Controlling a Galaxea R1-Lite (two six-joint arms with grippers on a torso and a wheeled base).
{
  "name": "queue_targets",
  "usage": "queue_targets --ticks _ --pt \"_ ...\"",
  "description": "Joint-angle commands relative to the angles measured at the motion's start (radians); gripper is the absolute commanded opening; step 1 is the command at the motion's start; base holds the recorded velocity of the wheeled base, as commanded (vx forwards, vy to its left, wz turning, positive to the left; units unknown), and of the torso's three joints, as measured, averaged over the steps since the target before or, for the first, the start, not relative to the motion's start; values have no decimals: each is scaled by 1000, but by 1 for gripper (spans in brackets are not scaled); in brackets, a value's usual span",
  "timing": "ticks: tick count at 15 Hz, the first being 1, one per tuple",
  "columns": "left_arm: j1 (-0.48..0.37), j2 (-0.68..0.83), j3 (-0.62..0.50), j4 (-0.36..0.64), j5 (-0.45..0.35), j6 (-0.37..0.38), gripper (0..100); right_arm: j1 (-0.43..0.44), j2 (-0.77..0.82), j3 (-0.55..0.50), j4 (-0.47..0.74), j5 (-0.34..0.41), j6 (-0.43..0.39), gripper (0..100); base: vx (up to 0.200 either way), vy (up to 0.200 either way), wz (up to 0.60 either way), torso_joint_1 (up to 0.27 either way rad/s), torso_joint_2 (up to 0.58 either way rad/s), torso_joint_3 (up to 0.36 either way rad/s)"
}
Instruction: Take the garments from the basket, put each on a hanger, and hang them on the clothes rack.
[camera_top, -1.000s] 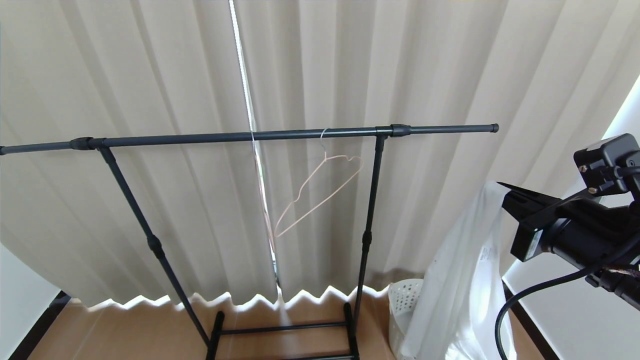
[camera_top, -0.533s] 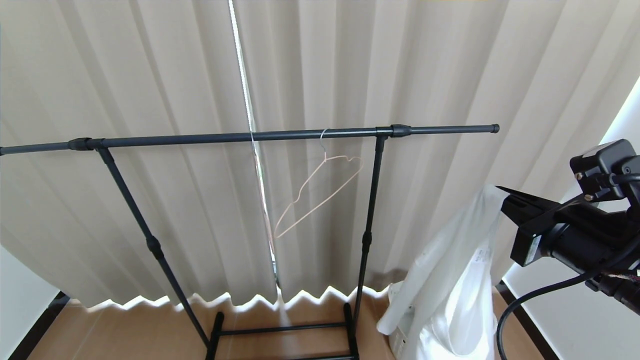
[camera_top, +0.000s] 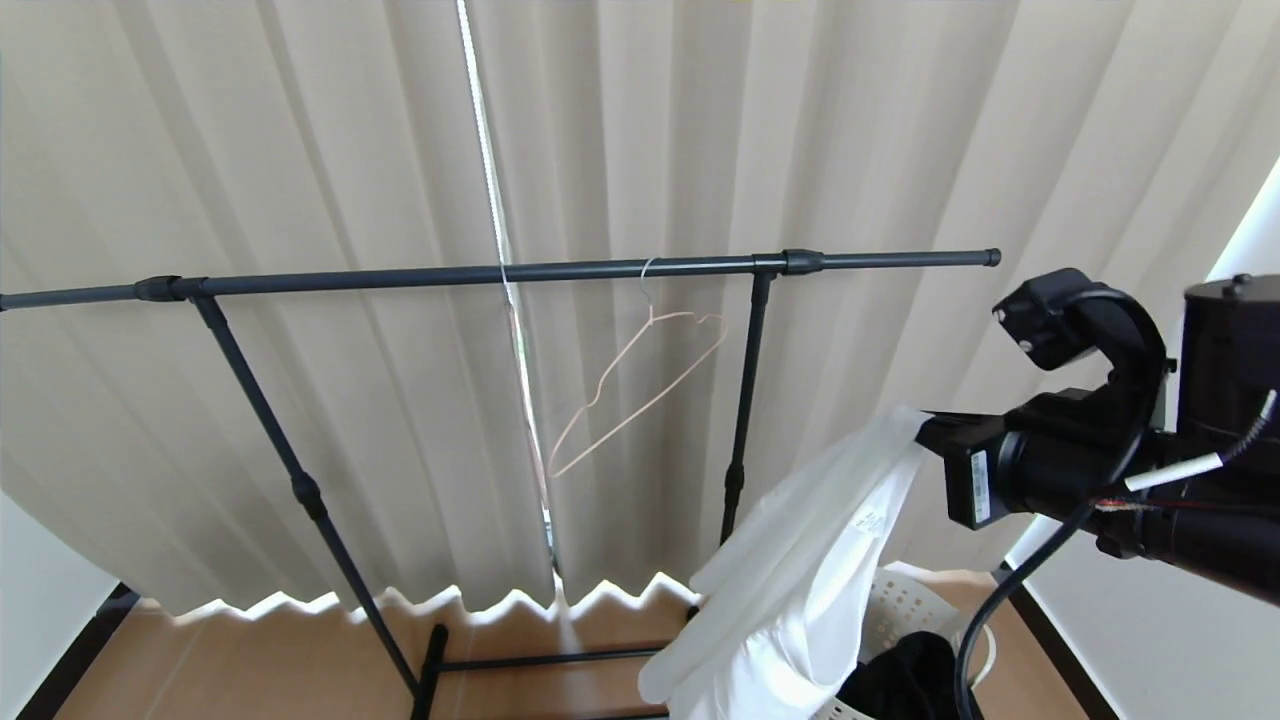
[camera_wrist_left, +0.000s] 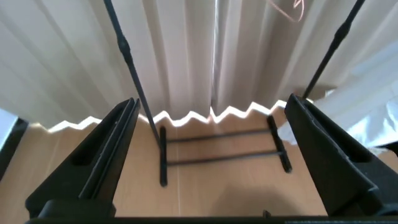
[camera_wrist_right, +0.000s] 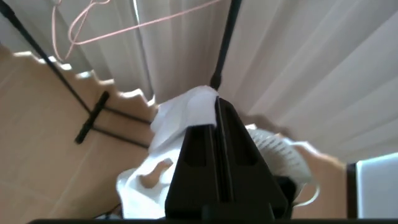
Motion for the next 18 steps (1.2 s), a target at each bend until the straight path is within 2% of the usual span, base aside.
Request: queue_targets --ticks 1,3,4,5,8,13,18 --pt "-97 532 -285 6 -20 -110 100 54 104 -292 314 57 229 0 0 0 0 0 0 0" --pt "-318 724 -396 8 5 -303 100 66 157 -325 308 60 272 0 0 0 0 0 0 0" --pt "-388 799 -443 9 28 -357 100 68 180 -340 302 54 297 0 0 0 0 0 0 0" --pt "-488 920 -517 14 87 -394 100 68 206 -366 297 50 347 0 0 0 0 0 0 0" --pt "-645 1071 -639 14 97 -438 100 85 223 -406 295 45 407 0 0 0 0 0 0 0" --pt "-842 1307 -797 5 92 -538 100 118 221 -418 294 40 438 0 0 0 0 0 0 0" --pt "-859 1460 -942 3 95 -541 100 171 219 -415 274 40 452 0 0 0 0 0 0 0"
